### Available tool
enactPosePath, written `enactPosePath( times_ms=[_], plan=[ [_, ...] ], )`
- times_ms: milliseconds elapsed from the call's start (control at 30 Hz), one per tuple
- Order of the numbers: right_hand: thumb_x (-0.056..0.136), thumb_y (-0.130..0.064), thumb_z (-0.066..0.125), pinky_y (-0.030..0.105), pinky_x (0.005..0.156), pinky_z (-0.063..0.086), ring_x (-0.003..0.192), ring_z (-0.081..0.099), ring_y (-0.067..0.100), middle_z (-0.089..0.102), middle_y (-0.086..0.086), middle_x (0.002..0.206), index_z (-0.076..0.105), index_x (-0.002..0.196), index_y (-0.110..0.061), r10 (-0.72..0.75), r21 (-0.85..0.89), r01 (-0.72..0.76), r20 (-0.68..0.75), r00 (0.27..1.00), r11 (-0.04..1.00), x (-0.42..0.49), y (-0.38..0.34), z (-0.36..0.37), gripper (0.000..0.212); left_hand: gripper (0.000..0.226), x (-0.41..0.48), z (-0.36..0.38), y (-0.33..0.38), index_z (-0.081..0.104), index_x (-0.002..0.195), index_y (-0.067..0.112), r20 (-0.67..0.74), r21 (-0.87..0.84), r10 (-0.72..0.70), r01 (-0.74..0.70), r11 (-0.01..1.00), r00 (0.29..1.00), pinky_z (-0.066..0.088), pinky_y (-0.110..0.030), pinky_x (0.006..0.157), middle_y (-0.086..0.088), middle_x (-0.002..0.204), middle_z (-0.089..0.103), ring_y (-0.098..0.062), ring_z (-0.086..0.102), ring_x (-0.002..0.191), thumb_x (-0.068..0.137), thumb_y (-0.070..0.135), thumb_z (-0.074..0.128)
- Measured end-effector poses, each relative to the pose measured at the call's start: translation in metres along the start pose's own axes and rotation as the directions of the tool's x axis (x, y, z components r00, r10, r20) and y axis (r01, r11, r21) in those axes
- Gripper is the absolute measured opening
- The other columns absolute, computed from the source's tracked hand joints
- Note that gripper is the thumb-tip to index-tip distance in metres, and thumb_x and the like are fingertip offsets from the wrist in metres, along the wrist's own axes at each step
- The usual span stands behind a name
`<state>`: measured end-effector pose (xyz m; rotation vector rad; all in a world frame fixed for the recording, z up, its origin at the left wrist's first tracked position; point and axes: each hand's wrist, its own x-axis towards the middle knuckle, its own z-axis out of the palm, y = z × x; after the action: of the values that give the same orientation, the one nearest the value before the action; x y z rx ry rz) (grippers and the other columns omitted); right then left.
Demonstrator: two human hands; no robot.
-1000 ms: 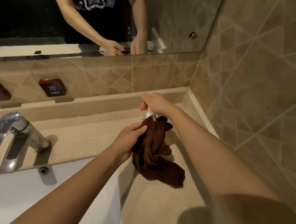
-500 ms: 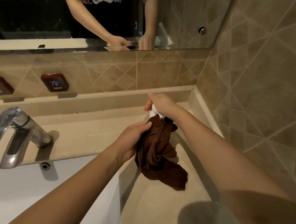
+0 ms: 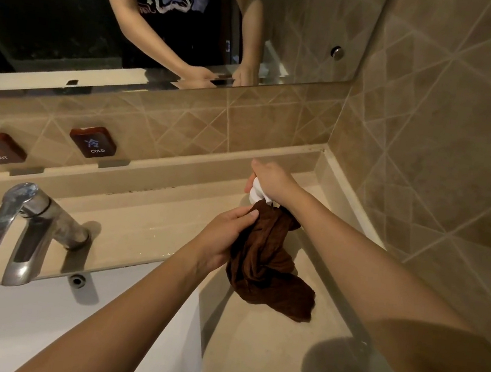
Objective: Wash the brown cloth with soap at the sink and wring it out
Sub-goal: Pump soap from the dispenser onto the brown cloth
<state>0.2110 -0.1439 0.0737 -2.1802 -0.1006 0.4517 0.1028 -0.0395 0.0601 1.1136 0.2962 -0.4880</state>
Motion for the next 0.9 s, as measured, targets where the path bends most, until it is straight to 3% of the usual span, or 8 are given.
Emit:
enactPosePath(
  times_ms=[67, 200, 300, 467, 567, 633, 733, 900],
  plan=[
    [0.097, -0.032, 0.023, 0.031, 0.068, 0.042, 0.074, 0.057, 0.028, 0.066, 0.023, 0.080, 0.063, 0.055, -0.014, 0.021, 0.006, -0.021, -0.002, 1.000, 1.000, -0.001, 0.000, 0.000, 0.060, 0.028, -0.002, 0.002, 0.000, 0.063, 0.120, 0.007, 0.006, -0.002, -0.004, 0.004, 1.000, 1.000, 0.057, -0.024, 0.073, -0.011, 0.105, 0.071, -0.020, 0.069, 0.092, 0.098, 0.011, 0.047],
    [0.097, -0.032, 0.023, 0.029, 0.065, 0.041, 0.067, 0.055, 0.023, 0.064, 0.004, 0.056, 0.063, 0.058, -0.013, 0.047, 0.008, -0.047, -0.001, 0.999, 0.999, -0.006, -0.002, -0.001, 0.059, 0.029, -0.007, 0.009, 0.004, 0.063, 0.121, 0.007, 0.008, 0.006, 0.004, -0.004, 1.000, 1.000, 0.057, -0.025, 0.076, -0.013, 0.112, 0.069, -0.022, 0.068, 0.095, 0.097, 0.009, 0.047],
    [0.098, -0.033, 0.022, 0.030, 0.072, 0.043, 0.083, 0.059, 0.031, 0.068, 0.019, 0.084, 0.063, 0.057, -0.014, 0.061, 0.014, -0.061, 0.016, 0.998, 0.998, -0.011, -0.007, -0.002, 0.061, 0.030, -0.011, 0.013, 0.005, 0.062, 0.123, 0.007, 0.000, 0.014, 0.011, -0.011, 1.000, 1.000, 0.056, -0.027, 0.082, -0.015, 0.117, 0.067, -0.024, 0.066, 0.100, 0.098, 0.009, 0.046],
    [0.099, -0.043, 0.016, 0.028, 0.064, 0.041, 0.070, 0.053, 0.022, 0.062, 0.008, 0.079, 0.065, 0.067, -0.016, 0.114, -0.003, -0.114, 0.127, 0.985, 0.993, -0.021, -0.022, -0.011, 0.064, 0.031, -0.020, 0.013, 0.004, 0.061, 0.125, 0.010, -0.012, 0.084, 0.044, -0.042, 0.996, 0.999, 0.055, -0.026, 0.085, -0.012, 0.117, 0.068, -0.023, 0.066, 0.103, 0.098, 0.010, 0.047],
    [0.091, -0.064, 0.013, 0.039, 0.095, 0.043, 0.103, 0.055, 0.026, 0.062, 0.008, 0.111, 0.068, 0.081, -0.019, 0.113, 0.005, -0.115, 0.141, 0.984, 0.993, -0.030, -0.030, -0.019, 0.071, 0.032, -0.028, 0.009, 0.004, 0.061, 0.127, 0.013, 0.013, 0.158, 0.055, -0.057, 0.986, 0.998, 0.047, -0.033, 0.099, -0.008, 0.121, 0.067, -0.023, 0.062, 0.114, 0.098, 0.014, 0.047],
    [0.092, -0.062, 0.014, 0.039, 0.097, 0.039, 0.109, 0.053, 0.024, 0.061, 0.007, 0.117, 0.067, 0.096, -0.012, 0.068, 0.068, -0.069, 0.028, 0.997, 0.995, -0.039, -0.029, -0.026, 0.073, 0.030, -0.036, 0.007, 0.004, 0.065, 0.122, 0.018, 0.008, 0.197, 0.059, -0.059, 0.979, 0.998, 0.043, -0.032, 0.101, -0.003, 0.119, 0.069, -0.020, 0.060, 0.115, 0.097, 0.017, 0.049],
    [0.098, -0.045, 0.024, 0.038, 0.087, 0.044, 0.097, 0.061, 0.026, 0.068, 0.011, 0.100, 0.065, 0.097, -0.004, -0.041, 0.094, 0.066, -0.246, 0.968, 0.993, -0.068, -0.016, -0.030, 0.058, 0.027, -0.052, 0.005, 0.005, 0.069, 0.115, 0.021, 0.009, 0.243, 0.088, -0.088, 0.966, 0.996, 0.043, -0.027, 0.089, 0.002, 0.114, 0.071, -0.015, 0.061, 0.108, 0.096, 0.019, 0.050],
    [0.097, -0.035, 0.040, 0.020, 0.075, 0.044, 0.088, 0.061, 0.008, 0.066, -0.010, 0.086, 0.064, 0.098, -0.020, -0.119, 0.182, 0.167, -0.248, 0.962, 0.969, -0.142, 0.007, -0.010, 0.028, 0.027, -0.081, 0.000, 0.010, 0.068, 0.115, 0.014, 0.018, 0.151, 0.181, -0.181, 0.972, 0.983, 0.047, -0.028, 0.083, -0.008, 0.115, 0.070, -0.020, 0.064, 0.106, 0.097, 0.018, 0.049]
  ],
)
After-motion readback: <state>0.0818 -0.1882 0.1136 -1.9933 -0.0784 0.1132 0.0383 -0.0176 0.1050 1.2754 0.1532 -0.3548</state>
